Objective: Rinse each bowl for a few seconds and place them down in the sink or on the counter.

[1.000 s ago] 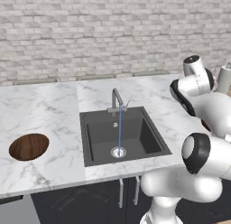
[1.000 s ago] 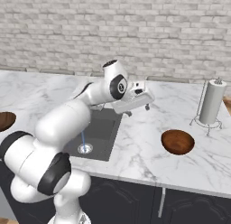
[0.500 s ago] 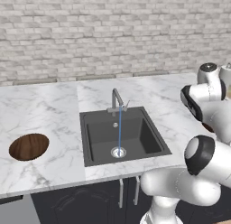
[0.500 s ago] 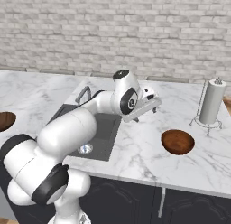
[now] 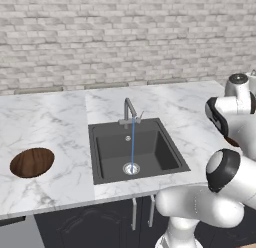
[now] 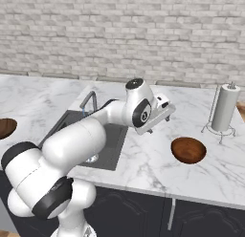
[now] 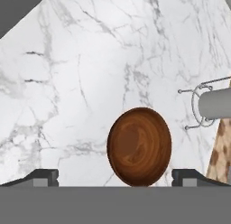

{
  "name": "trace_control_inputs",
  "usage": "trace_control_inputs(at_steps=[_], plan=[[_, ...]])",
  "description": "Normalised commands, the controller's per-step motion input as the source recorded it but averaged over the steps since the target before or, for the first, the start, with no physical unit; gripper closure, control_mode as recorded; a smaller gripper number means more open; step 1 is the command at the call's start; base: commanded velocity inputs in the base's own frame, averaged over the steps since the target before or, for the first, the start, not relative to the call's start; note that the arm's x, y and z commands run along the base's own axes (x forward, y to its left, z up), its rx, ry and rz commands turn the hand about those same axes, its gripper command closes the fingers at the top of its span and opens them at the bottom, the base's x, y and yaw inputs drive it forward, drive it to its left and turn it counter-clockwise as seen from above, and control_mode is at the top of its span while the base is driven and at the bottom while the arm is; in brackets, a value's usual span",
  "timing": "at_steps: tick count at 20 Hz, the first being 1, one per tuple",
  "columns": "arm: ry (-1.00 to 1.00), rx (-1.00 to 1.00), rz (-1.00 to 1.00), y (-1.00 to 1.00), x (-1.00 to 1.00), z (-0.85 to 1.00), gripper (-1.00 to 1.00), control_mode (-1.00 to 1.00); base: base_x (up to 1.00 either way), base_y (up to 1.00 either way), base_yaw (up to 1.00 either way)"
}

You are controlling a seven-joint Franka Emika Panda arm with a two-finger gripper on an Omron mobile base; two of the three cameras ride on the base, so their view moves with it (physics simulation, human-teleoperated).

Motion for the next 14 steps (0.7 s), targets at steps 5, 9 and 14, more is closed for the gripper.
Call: trace_control_inputs(at_steps=[5,9,14], plan=[[0.05,-0.07,0.0,-0.06,-0.05,-0.05,-1.0,-1.0,0.0,0.0,0.0],[0.04,-0.05,0.0,-0.05,0.0,-0.09,-1.0,-1.0,0.0,0.0,0.0],[0.01,0.0,0.0,-0.03,-0.01,-0.2,-1.0,-1.0,0.0,0.0,0.0]])
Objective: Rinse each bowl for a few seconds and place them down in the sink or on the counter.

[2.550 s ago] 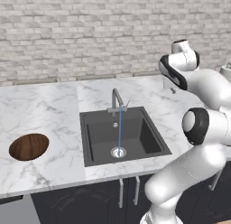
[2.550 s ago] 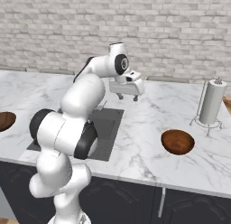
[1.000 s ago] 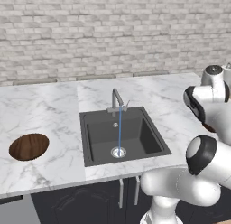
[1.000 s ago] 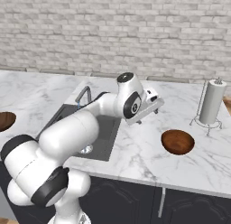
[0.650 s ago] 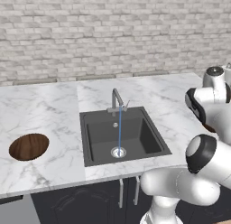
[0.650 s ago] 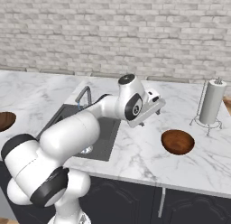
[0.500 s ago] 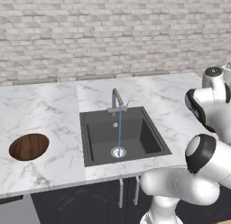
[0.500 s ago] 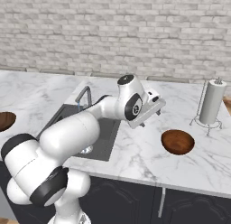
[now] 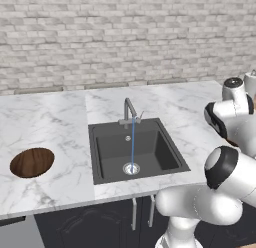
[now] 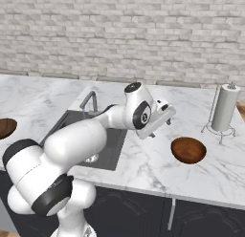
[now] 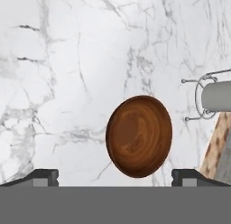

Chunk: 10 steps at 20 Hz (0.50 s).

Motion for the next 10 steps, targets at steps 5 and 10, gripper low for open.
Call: trace_control_inputs(at_steps=[5,10], plan=[[-0.02,0.08,-0.06,-0.03,-0.08,-0.21,-1.0,-1.0,0.0,0.0,0.0],[-0.05,0.01,-0.07,0.0,-0.07,-0.15,-1.0,-1.0,0.0,0.0,0.0]])
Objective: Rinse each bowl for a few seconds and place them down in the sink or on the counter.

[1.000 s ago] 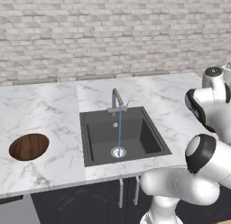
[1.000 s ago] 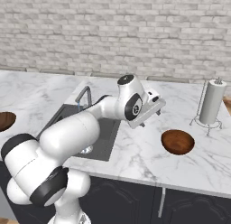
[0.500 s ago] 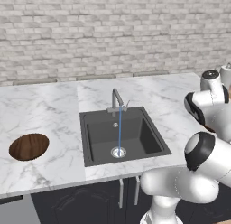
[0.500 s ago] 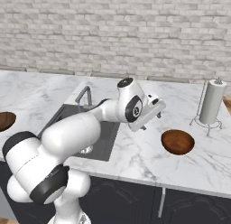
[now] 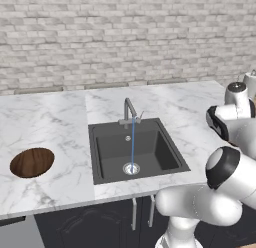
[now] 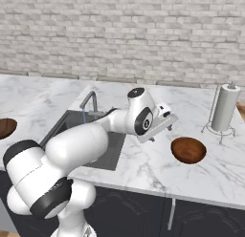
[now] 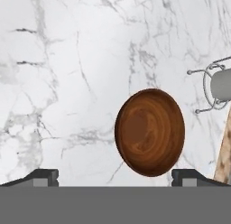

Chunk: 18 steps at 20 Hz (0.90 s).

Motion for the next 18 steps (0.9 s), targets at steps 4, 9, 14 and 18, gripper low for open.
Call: trace_control_inputs(at_steps=[4,9,14,18], plan=[[-0.03,0.0,-0.08,0.0,-0.03,-0.12,-1.0,-1.0,0.0,0.0,0.0],[-0.01,0.0,-0.06,0.0,0.0,-0.13,-1.0,-1.0,0.0,0.0,0.0],[-0.03,0.0,0.0,-0.03,0.0,-0.13,-1.0,-1.0,0.0,0.0,0.0],[-0.03,0.0,0.0,-0.07,0.0,-0.12,-1.0,-1.0,0.0,0.0,0.0]])
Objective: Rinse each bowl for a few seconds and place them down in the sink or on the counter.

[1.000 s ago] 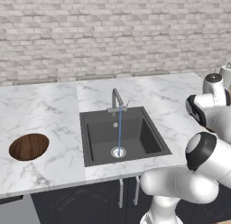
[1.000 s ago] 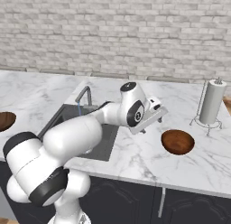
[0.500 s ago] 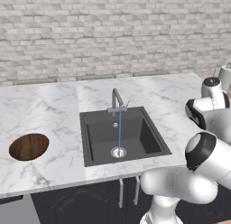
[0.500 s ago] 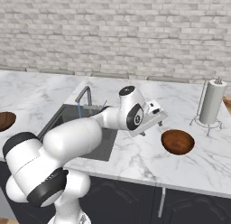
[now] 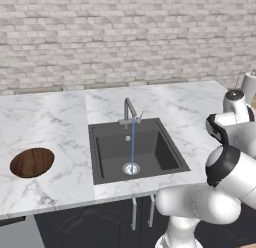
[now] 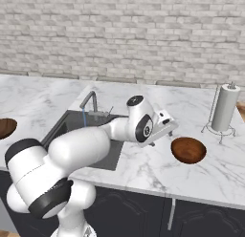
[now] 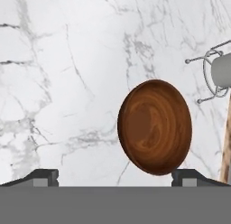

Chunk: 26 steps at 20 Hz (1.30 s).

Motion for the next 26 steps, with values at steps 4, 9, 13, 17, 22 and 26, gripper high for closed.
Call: trace_control_inputs(at_steps=[4,9,13,17,22,26], plan=[[-0.01,0.0,0.0,-0.04,0.0,-0.12,-1.0,-1.0,0.0,0.0,0.0],[0.0,0.0,0.0,-0.01,0.0,-0.12,-1.0,-1.0,0.0,0.0,0.0],[0.0,0.0,0.0,-0.06,0.07,-0.1,-1.0,-1.0,0.0,0.0,0.0],[0.0,0.0,0.02,-0.11,0.16,-0.09,-1.0,-1.0,0.0,0.0,0.0],[0.0,0.0,0.02,-0.1,0.13,-0.09,-1.0,-1.0,0.0,0.0,0.0],[0.0,0.0,0.01,-0.04,0.13,-0.12,-1.0,-1.0,0.0,0.0,0.0]])
